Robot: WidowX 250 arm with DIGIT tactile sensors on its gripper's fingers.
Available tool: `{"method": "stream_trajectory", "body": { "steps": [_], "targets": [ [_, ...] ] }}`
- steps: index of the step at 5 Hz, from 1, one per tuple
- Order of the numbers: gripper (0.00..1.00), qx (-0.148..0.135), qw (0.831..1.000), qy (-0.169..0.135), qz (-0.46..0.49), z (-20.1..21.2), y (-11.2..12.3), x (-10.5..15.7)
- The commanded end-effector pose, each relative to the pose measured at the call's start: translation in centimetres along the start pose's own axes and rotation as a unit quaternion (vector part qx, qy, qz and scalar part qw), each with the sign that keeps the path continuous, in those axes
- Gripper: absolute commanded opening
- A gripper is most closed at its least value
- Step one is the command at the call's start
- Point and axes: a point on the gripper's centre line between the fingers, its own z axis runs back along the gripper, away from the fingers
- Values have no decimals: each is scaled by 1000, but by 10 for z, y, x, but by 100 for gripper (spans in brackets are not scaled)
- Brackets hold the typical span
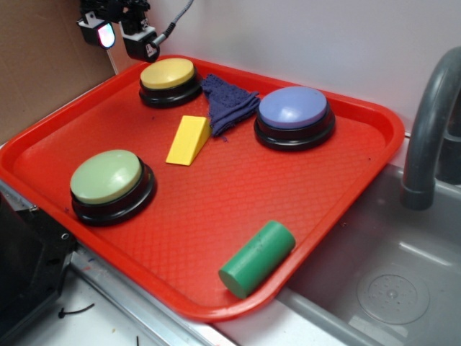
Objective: Push the yellow button.
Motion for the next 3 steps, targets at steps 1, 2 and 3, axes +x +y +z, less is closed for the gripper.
{"method": "stream_trajectory", "body": {
  "steps": [1, 2, 3],
  "targets": [
    [100, 17, 998, -64, 18, 53, 9, -3],
    [100, 16, 997, -74, 24, 64, 9, -7],
    [100, 15, 997, -67, 29, 74, 9, -12]
  ]
}}
